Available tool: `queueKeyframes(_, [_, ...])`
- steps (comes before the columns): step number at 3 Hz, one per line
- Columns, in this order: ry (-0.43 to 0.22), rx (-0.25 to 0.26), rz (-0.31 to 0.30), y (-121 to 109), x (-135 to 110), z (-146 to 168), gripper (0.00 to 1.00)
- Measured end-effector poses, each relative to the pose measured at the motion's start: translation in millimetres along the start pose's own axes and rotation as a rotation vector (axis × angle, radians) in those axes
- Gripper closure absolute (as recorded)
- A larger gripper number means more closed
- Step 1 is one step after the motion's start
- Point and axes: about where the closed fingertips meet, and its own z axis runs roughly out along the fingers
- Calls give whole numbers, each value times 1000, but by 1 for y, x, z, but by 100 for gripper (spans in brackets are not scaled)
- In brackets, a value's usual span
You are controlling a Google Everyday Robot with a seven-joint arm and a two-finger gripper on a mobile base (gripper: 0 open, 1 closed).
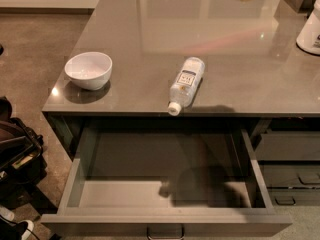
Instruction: Place orange can into top drawer
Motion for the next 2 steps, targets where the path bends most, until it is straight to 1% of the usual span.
queueKeyframes(1, [-100,51,67,13,-36,-15,100])
queueKeyframes(2, [-227,128,161,37,-78,-27,100])
